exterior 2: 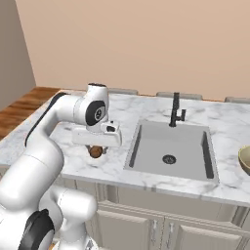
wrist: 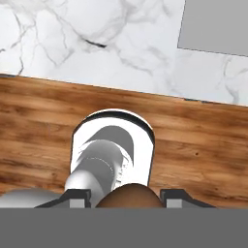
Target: Gather the eggs and milk located in the vicinity of the sink area and place them right next to the bowl.
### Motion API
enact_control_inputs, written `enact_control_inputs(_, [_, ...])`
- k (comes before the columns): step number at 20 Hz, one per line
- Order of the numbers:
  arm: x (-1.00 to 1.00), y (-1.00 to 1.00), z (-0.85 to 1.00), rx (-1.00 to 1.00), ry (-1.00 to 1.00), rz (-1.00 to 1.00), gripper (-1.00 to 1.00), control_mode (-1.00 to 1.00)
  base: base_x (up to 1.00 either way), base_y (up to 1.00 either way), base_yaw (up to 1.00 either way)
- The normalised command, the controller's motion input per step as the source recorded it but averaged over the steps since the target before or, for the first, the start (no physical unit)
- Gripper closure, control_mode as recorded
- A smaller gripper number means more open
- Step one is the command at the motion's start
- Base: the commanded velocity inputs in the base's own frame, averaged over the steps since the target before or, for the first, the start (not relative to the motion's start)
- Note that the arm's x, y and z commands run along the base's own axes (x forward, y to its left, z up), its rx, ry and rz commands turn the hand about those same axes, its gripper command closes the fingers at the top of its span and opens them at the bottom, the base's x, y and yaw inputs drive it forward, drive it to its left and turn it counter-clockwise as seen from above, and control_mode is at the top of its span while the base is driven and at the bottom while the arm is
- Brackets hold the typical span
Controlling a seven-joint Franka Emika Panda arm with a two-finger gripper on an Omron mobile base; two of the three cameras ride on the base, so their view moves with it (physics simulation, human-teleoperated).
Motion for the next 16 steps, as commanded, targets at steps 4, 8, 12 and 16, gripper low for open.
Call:
enact_control_inputs(4, [0.0,0.0,0.0,0.0,0.0,0.0,1.0,1.0,-0.44,-1.0,0.0])
enact_control_inputs(8, [0.0,0.0,0.0,0.0,0.0,0.0,1.0,1.0,-0.01,-1.0,0.0])
enact_control_inputs(12, [0.0,0.0,0.0,0.0,0.0,0.0,1.0,1.0,0.0,-1.0,0.01])
enact_control_inputs(16, [0.0,0.0,0.0,0.0,0.0,0.0,1.0,1.0,0.18,-0.96,0.03])
